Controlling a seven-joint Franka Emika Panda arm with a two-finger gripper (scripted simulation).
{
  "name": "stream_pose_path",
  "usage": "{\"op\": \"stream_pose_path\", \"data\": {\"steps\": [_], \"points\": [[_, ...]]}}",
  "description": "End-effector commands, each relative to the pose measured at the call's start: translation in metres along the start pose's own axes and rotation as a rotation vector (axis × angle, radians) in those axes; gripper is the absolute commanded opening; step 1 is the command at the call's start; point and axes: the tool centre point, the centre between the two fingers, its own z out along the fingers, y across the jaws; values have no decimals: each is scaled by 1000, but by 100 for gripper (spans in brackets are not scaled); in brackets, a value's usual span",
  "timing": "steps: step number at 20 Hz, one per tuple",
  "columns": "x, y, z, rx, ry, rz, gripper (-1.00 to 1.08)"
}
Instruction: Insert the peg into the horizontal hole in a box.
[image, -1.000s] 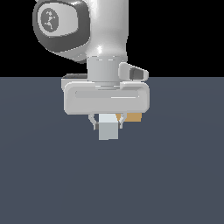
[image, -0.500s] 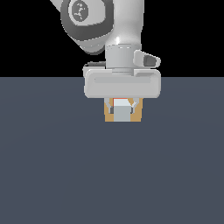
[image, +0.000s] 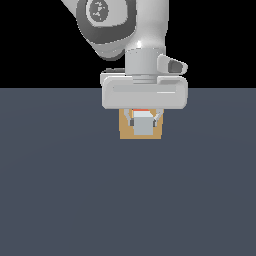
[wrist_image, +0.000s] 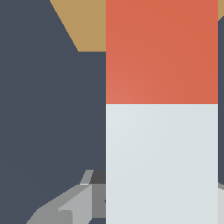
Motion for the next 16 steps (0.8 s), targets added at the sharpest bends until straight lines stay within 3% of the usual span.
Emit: {"op": "stream_pose_path", "data": {"steps": [1,10,16], "points": [[0,0,0,0,0,0,-100],[1,2,-2,-2,1,-1,-100],[29,1,-3,-4,1,-1,-100]]}}
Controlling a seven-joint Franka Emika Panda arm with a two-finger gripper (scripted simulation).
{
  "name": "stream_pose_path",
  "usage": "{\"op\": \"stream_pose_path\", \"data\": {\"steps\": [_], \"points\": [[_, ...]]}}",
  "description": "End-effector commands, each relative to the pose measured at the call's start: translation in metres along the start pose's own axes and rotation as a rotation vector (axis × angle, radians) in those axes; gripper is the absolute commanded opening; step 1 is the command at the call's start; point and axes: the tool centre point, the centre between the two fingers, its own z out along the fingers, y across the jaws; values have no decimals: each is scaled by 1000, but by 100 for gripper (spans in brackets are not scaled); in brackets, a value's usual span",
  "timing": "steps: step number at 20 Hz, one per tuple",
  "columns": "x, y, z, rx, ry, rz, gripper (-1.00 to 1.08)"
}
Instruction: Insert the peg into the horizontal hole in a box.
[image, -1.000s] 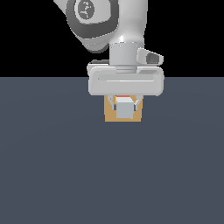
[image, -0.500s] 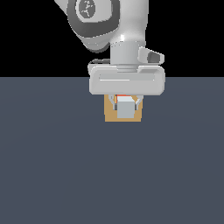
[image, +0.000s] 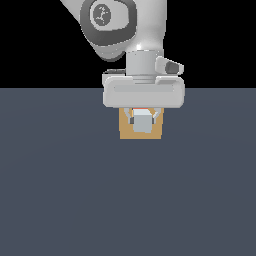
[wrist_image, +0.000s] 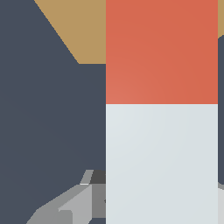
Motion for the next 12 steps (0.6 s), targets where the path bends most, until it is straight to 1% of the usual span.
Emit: {"op": "stream_pose_path", "data": {"steps": [1,4,7,9,12], "points": [[18,1,-2,-4,1,-2,-100],[43,0,-3,-6,1,-2,-100],[61,1,-3,-6,1,-2,-100],[68,1,-3,-6,1,-2,-100],[73,1,-4,-7,1,-2,-100]]}}
